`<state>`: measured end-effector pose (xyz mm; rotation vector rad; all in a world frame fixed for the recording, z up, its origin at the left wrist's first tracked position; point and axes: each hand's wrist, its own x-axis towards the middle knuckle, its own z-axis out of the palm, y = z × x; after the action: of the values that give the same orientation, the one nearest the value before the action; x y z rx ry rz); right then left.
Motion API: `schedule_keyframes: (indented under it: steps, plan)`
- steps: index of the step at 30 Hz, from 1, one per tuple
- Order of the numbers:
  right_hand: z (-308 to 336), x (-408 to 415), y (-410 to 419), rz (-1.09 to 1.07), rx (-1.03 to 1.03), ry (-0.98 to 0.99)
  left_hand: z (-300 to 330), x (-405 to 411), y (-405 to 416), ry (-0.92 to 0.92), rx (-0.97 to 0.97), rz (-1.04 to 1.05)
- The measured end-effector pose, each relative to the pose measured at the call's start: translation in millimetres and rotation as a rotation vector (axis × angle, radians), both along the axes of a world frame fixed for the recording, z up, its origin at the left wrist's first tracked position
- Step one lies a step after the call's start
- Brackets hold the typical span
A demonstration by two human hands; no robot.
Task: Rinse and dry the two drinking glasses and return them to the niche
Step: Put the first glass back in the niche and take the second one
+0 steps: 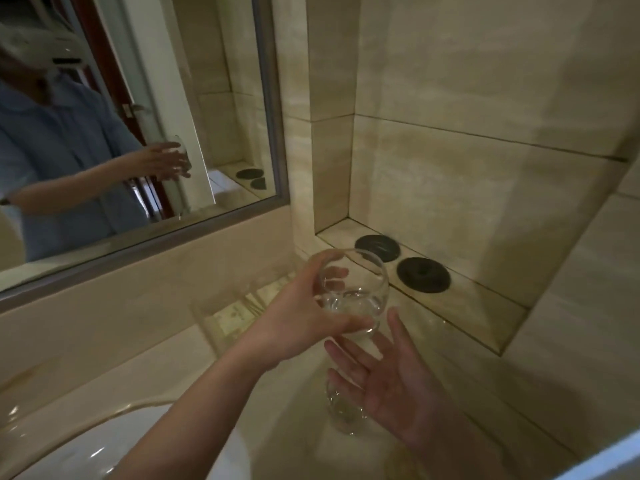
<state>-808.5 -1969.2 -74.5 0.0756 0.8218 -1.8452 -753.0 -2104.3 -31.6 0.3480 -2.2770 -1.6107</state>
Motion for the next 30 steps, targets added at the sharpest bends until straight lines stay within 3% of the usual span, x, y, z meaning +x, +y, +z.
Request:
schedule_keyframes:
  steps: [8,16,19,30]
  plan:
    - [20,-50,2,-0.077,-0.172,0.118,2,-55,6,0.069,0.151,-0.121]
    - [40,-98,10,-0.315,-0.112,0.267,14,-100,3,0.084,0.143,-0.24]
    - [50,-115,12,-0.436,-0.005,0.314,20,-112,-2,0.071,0.025,-0.283]
    - [62,-147,7,-0.556,0.554,1.051,-1,-158,9,-0.039,-0.346,-0.195]
